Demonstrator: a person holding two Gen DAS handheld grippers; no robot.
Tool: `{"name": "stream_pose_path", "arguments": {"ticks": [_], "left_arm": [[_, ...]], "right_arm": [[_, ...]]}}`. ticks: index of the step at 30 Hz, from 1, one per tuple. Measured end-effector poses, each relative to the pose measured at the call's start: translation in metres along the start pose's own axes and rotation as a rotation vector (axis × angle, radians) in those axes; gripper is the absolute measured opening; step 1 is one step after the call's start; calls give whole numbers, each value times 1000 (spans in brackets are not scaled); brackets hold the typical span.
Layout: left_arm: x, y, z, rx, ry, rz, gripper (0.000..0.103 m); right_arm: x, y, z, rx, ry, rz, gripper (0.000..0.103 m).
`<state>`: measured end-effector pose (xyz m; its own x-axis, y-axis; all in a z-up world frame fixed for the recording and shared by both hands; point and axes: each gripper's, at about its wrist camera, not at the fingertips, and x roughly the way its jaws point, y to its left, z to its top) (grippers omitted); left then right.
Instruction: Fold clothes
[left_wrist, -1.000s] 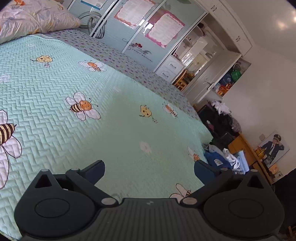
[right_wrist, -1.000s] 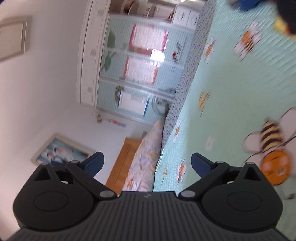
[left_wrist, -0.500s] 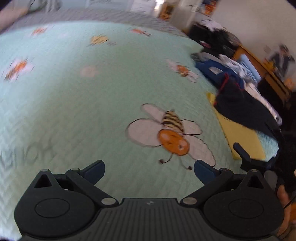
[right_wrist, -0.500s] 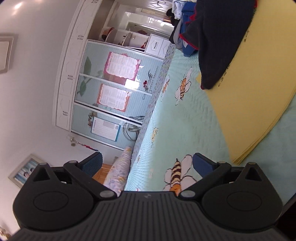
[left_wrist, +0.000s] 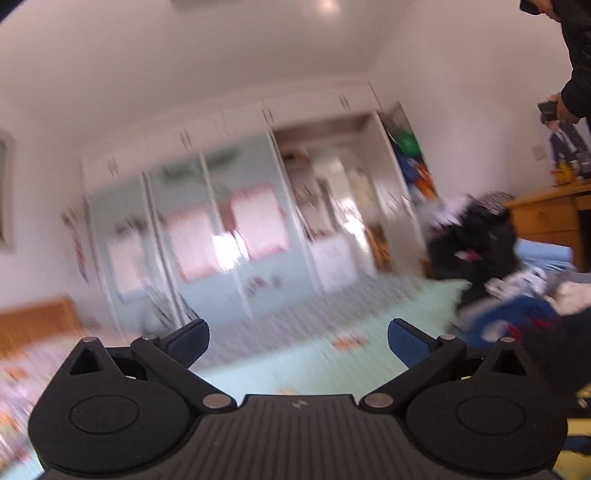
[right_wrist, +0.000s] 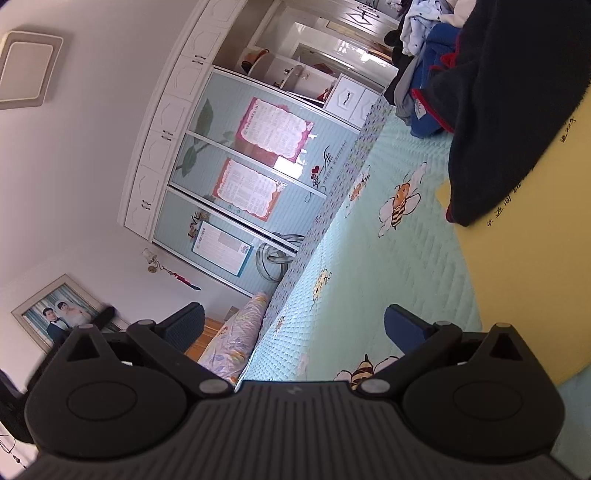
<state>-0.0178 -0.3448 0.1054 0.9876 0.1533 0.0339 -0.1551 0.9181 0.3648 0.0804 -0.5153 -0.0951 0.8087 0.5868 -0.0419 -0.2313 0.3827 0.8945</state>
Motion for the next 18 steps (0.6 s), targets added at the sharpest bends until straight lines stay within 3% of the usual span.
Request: {"name": "stream_pose_path", "arguments": {"ticks": [2,5,7,13,15,18], "left_arm": [[-7,-2,6,53,-62,77,103],[-4,-3,3,74,-58,113,103],[9,-1,-1,41,19,75,103],[66,12,-34,-220,370,-178,103],[74,14,-48,-275,412,-214,103],[83,5,-61,-246,447,-216,103]], "right_arm": [[2,-1,-1,0,4,-1,103],[4,1,-5,-9,11,-6,103],[5,4,-6,-17,12,-14,103],[12,1,1,14,-31,-32,103],[15,1,8,15,-58,-23,103],[23,1,21,20,-115,-1,103]]}}
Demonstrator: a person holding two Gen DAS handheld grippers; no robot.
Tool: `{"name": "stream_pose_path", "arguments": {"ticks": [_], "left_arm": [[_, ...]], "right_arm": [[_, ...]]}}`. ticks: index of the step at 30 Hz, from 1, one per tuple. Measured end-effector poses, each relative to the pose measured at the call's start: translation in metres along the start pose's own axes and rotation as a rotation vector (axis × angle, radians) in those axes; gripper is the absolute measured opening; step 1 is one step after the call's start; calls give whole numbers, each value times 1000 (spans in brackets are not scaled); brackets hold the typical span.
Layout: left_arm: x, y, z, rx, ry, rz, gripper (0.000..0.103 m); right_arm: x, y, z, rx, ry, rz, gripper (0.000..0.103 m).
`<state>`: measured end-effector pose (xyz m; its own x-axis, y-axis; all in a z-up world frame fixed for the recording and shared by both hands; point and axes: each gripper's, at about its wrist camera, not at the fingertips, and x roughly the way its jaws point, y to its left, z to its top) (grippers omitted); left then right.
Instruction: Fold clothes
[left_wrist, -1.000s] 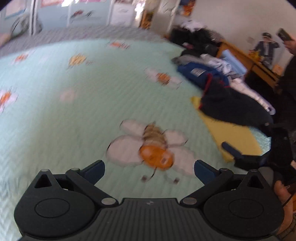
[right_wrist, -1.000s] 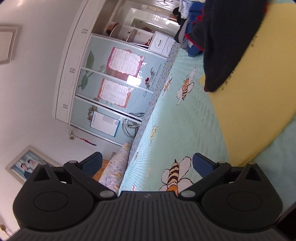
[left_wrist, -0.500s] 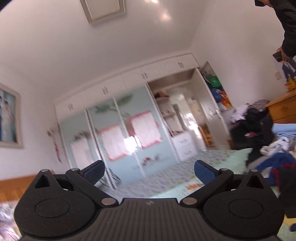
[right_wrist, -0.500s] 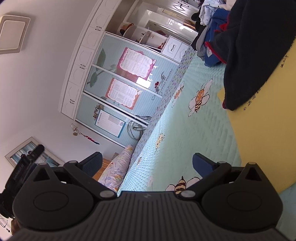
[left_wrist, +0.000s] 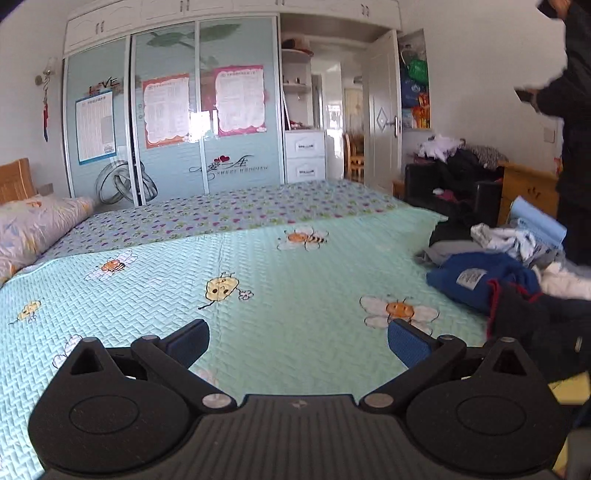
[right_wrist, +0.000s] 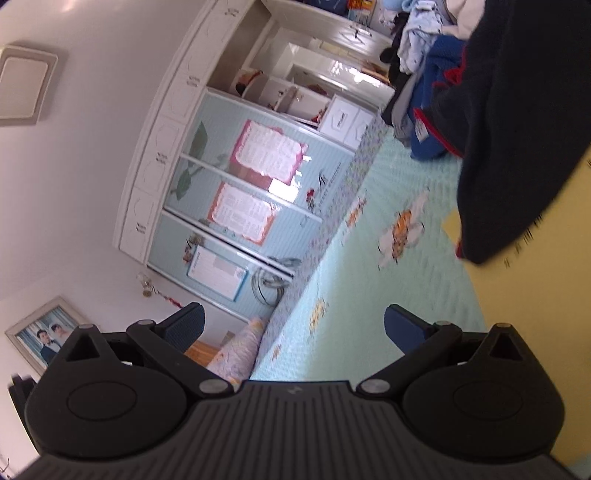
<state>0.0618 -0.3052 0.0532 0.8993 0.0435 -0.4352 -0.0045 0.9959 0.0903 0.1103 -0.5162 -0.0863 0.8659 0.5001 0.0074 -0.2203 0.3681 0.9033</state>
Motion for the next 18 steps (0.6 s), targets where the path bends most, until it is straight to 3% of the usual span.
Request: {"name": "stream_pose_path", "arguments": {"ticks": [7,12,18], "left_arm": [[48,-28,-1,57,106,-21,103],[85,-51,0,60,196,-78,103],[118,-77,-6,15,254,-174,103]], "right_arm": [[38,-4,25,21,-145,81,103],[37,-15,24,-69,-217,85,103],[33,-28,31,-128,-231,66,103]]}}
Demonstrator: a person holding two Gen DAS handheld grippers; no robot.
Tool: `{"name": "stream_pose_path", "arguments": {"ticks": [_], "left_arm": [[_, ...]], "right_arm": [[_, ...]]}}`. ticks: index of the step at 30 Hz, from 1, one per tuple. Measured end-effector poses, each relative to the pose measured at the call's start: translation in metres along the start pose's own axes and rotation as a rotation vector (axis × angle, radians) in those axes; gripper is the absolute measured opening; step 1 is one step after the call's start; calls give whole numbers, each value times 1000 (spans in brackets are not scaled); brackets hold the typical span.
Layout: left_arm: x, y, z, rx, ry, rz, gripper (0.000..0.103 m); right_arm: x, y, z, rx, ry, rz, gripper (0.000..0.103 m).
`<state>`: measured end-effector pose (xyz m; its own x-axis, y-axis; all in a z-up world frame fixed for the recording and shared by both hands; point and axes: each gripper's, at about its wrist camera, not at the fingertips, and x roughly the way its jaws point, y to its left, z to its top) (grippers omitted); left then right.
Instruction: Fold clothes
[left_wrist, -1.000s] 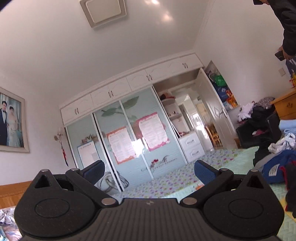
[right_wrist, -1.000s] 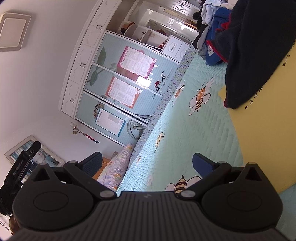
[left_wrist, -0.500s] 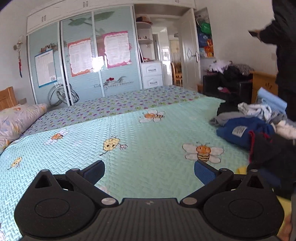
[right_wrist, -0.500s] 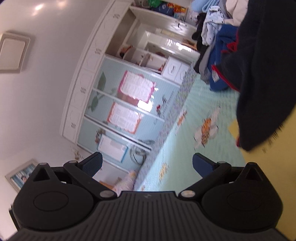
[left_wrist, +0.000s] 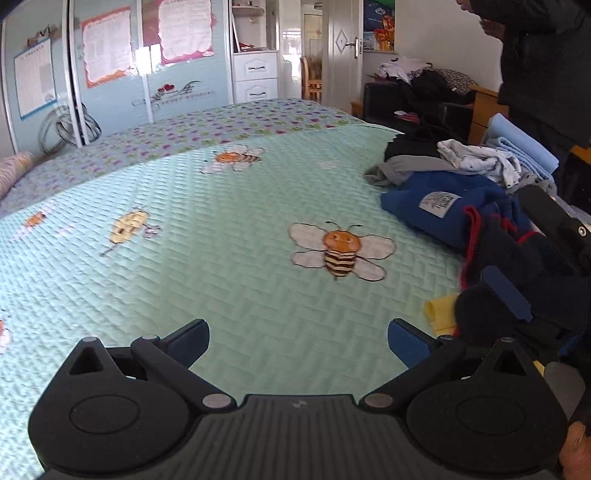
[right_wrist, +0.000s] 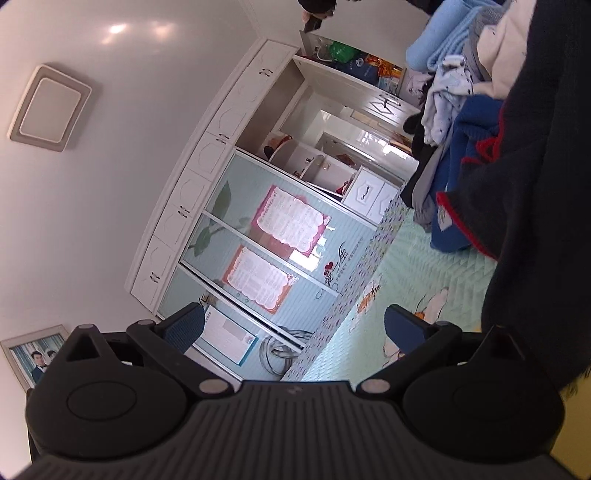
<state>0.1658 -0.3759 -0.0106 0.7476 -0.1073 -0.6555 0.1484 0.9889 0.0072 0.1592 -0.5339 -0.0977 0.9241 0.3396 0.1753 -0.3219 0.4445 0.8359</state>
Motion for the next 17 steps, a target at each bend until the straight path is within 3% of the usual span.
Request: {"name": "stream_pose_path", "arguments": {"ticks": [5,10,17], "left_arm": [[13,-17,-2,40,-16,-66,103],[27,-28,3,36,1,-150,103],[32,-55,-2,170,-80,-161,103]], "right_arm": [[0,3,11,-96,-35,-13,103],[0,-3,16,-88,-44,-23,103],[-5,-5,27,-117,-75,-35,103]]}}
